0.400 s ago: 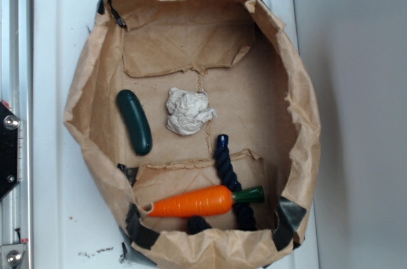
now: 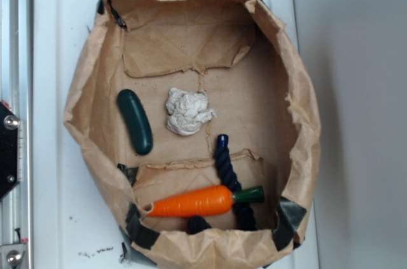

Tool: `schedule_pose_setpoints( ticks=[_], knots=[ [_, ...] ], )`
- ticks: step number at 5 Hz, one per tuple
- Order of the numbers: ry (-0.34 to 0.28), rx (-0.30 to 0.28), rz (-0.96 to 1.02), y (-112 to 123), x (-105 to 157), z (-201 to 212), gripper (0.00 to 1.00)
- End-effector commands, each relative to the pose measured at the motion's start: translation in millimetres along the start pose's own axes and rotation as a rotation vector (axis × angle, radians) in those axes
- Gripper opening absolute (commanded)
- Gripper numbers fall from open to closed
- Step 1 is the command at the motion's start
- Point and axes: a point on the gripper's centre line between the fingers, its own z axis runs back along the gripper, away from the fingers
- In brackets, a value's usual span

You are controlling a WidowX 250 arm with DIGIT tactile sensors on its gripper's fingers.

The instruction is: Grab the plastic pickle.

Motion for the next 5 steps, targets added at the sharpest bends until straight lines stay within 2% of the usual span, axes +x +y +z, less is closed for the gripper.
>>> schedule_pose_setpoints(
  ticks=[1, 2, 3, 4, 5],
  knots=[
    [-0.116, 0.046, -0.031, 8, 69, -18, 1.0],
    [-0.163, 0.044, -0.098, 14, 92, -33, 1.0],
    [-0.222, 0.106, -0.252, 28, 112, -46, 1.0],
    [-0.161, 0.136, -0.446, 42, 129, -67, 1.0],
    [-0.089, 0.112, -0.538, 48, 132, -86, 1.0]
  ],
)
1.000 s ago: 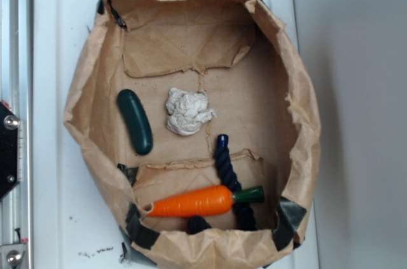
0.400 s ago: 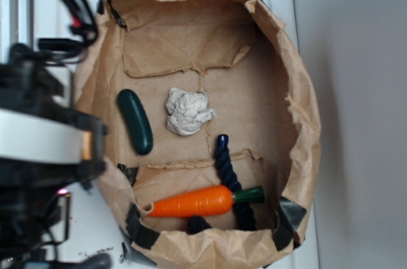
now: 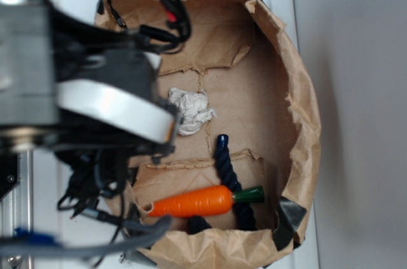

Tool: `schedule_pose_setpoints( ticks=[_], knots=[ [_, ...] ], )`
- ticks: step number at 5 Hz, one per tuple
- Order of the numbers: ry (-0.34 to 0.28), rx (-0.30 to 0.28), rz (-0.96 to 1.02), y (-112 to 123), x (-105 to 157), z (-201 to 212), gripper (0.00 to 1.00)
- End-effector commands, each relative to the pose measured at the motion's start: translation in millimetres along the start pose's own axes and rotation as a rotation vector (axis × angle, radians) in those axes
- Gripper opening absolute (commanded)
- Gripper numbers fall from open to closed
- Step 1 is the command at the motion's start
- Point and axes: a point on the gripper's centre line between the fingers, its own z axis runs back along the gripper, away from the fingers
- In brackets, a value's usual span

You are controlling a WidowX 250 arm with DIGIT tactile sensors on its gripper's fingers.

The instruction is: Grab the plastic pickle.

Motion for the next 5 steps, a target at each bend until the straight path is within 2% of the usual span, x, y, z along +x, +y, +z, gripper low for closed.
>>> schedule_pose_setpoints(
  ticks=[1, 2, 5],
  knots=[
    [0.064, 0.04, -0.16, 12, -1, -21, 1.0],
    [0.075, 0.076, -0.186, 7, -9, -35, 1.0],
    [0.075, 0.076, -0.186, 7, -9, -35, 1.0]
  ],
)
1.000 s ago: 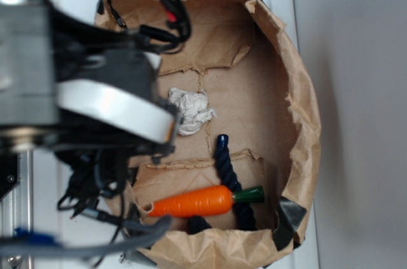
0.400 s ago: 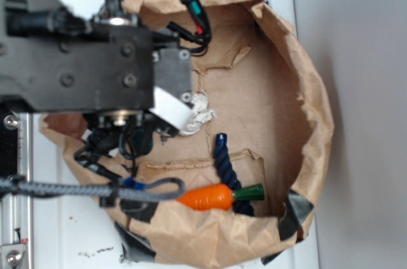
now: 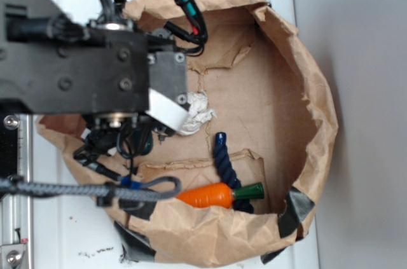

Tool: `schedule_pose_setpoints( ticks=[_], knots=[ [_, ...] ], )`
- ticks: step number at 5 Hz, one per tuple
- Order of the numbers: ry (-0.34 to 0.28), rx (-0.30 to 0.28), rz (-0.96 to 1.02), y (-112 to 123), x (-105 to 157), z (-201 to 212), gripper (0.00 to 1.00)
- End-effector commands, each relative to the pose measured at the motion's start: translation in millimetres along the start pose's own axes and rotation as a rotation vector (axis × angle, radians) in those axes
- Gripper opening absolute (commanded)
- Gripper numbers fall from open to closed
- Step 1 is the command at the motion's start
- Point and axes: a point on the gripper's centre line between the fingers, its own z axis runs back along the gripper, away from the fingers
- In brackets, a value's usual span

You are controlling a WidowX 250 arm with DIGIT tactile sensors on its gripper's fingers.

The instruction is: Grab the plastic pickle.

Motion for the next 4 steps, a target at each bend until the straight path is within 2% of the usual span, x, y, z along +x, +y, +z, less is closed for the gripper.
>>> schedule_pose_setpoints(
  ticks=[1, 2, 3, 4],
  knots=[
    [-0.029, 0.027, -0.002, 2, 5, 10, 1.0],
    [-0.058, -0.014, 0.04, 25, 12, 8, 1.0],
    [-0.041, -0.056, 0.123, 46, 25, 4, 1.0],
    [-0.029, -0.025, 0.136, 44, 34, -4, 1.0]
  ],
)
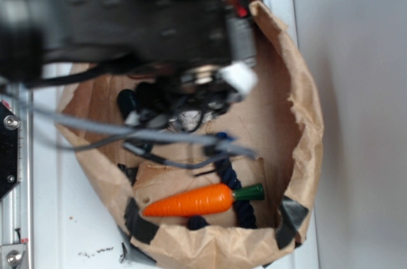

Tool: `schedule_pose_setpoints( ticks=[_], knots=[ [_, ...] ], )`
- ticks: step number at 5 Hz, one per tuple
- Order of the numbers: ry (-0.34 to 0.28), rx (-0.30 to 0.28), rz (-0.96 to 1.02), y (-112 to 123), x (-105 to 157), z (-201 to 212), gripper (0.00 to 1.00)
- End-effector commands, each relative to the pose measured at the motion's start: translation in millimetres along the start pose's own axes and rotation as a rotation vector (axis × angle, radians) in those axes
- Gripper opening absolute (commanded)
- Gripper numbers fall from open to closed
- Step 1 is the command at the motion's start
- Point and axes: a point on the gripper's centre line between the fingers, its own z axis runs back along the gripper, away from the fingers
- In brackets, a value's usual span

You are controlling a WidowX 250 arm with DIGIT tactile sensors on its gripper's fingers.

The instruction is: Grab the plastic pickle.

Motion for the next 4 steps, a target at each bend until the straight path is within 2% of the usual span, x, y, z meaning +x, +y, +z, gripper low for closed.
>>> schedule_pose_setpoints(
  ticks=[1, 2, 3, 4],
  knots=[
    [-0.025, 0.047, -0.059, -4, 15, -4, 1.0],
    [-0.069, 0.07, -0.175, -27, -4, -19, 1.0],
    [-0.06, 0.095, -0.235, -42, -18, -31, 1.0],
    [-0.087, 0.077, -0.281, -57, -30, -27, 1.0]
  ],
)
